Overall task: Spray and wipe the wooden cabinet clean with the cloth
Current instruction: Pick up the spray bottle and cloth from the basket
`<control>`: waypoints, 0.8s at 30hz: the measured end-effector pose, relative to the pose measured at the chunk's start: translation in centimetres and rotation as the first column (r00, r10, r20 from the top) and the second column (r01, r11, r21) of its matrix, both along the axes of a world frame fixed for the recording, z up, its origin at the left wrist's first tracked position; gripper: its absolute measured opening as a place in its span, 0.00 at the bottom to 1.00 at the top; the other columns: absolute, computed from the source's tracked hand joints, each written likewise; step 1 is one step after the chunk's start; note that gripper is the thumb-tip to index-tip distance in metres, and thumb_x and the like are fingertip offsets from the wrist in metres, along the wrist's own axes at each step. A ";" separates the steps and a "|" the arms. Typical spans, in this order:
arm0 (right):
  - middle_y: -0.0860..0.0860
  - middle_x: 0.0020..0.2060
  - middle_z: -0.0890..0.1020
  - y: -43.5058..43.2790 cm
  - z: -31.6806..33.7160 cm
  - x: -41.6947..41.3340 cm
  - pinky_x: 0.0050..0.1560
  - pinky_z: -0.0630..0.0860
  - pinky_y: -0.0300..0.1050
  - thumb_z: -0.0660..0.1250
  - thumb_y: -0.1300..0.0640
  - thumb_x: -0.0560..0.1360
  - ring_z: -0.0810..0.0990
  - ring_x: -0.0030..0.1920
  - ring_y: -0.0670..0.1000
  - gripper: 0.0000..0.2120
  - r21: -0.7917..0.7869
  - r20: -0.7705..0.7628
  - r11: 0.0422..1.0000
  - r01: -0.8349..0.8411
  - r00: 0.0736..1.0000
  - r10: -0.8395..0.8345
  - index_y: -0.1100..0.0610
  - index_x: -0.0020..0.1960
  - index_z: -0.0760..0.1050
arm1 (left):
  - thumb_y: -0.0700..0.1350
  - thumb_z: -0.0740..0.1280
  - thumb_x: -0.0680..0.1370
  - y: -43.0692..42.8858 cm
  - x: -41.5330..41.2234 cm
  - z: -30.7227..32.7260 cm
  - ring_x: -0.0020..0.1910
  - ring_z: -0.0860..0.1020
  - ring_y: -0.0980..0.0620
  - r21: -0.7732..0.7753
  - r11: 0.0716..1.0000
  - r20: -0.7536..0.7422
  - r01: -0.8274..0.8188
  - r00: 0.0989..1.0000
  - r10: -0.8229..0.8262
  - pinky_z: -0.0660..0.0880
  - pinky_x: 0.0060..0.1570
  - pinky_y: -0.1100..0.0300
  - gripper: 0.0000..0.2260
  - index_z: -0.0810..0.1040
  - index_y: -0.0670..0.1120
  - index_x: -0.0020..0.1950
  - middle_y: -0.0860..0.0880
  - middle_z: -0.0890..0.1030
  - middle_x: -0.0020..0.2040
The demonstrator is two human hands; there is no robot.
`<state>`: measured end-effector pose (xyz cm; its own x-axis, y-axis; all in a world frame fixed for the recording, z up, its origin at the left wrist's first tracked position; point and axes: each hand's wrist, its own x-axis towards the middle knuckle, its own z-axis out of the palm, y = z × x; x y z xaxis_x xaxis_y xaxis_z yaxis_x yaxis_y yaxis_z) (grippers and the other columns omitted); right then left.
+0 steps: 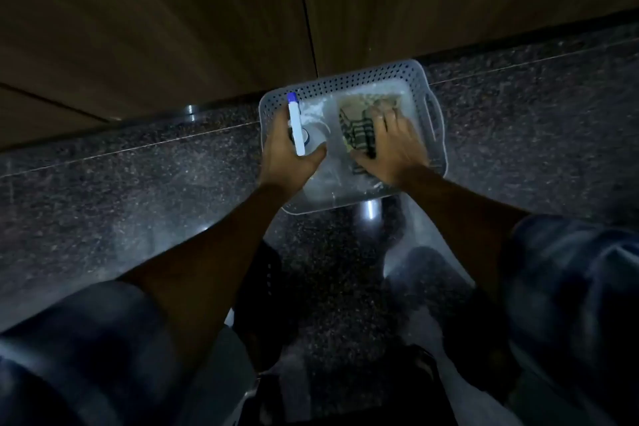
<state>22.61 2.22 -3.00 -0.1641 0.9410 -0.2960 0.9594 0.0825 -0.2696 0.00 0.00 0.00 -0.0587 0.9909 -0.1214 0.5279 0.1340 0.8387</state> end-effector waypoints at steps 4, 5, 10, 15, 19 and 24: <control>0.58 0.81 0.51 0.8 -1.9 -0.7 0.78 0.54 0.62 0.65 0.29 0.69 0.53 0.79 0.63 0.53 -0.047 0.023 0.999 -0.015 1.000 0.016 0.57 0.81 0.49 | 0.52 0.77 0.72 0.9 0.2 -1.2 0.54 0.79 0.62 0.082 0.996 -0.022 -0.026 0.999 0.028 0.79 0.54 0.60 0.32 0.66 0.53 0.72 0.59 0.77 0.55; 0.58 0.81 0.50 1.0 -2.4 -1.0 0.78 0.53 0.63 0.64 0.28 0.69 0.52 0.79 0.63 0.54 -0.050 0.029 0.999 -0.016 0.999 0.018 0.56 0.82 0.47 | 0.52 0.76 0.72 1.2 0.3 -1.4 0.53 0.79 0.62 0.114 0.993 -0.023 -0.032 0.999 0.035 0.79 0.52 0.61 0.30 0.67 0.53 0.70 0.58 0.77 0.54; 0.57 0.81 0.47 0.9 -4.3 -1.4 0.77 0.49 0.66 0.57 0.23 0.70 0.47 0.80 0.62 0.54 -0.090 0.057 0.996 -0.007 0.998 0.012 0.54 0.82 0.42 | 0.51 0.76 0.73 2.1 0.8 -1.7 0.51 0.80 0.56 0.186 0.981 -0.007 -0.058 0.998 0.060 0.80 0.51 0.58 0.27 0.69 0.45 0.67 0.62 0.76 0.52; 0.58 0.81 0.47 0.5 -5.6 -1.8 0.78 0.49 0.64 0.50 0.28 0.76 0.46 0.80 0.62 0.46 -0.033 0.051 0.999 0.034 0.998 -0.032 0.55 0.83 0.42 | 0.43 0.76 0.73 2.6 1.4 -2.7 0.50 0.84 0.55 0.181 0.979 0.027 -0.091 0.996 0.087 0.76 0.56 0.67 0.26 0.71 0.39 0.68 0.56 0.84 0.48; 0.59 0.81 0.46 0.2 -6.1 -2.2 0.79 0.48 0.64 0.48 0.40 0.83 0.44 0.80 0.63 0.35 0.022 0.071 0.999 0.036 0.997 -0.038 0.56 0.83 0.43 | 0.35 0.73 0.75 2.6 1.4 -3.6 0.44 0.84 0.47 0.141 0.984 0.083 -0.113 0.991 0.102 0.72 0.52 0.76 0.26 0.70 0.37 0.72 0.49 0.83 0.43; 0.59 0.81 0.48 2.0 -5.1 -2.3 0.79 0.49 0.60 0.57 0.51 0.82 0.46 0.80 0.63 0.34 -0.050 0.096 0.999 0.005 0.995 -0.001 0.60 0.82 0.48 | 0.33 0.70 0.76 3.2 2.0 -2.7 0.42 0.79 0.57 0.094 0.975 0.087 -0.202 0.977 0.194 0.76 0.50 0.69 0.21 0.74 0.41 0.68 0.46 0.80 0.44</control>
<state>20.29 4.26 -8.05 -0.1298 0.9251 -0.3568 0.9813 0.0683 -0.1799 2.02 3.19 -2.69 -0.2493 0.9679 -0.0325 0.4332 0.1414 0.8901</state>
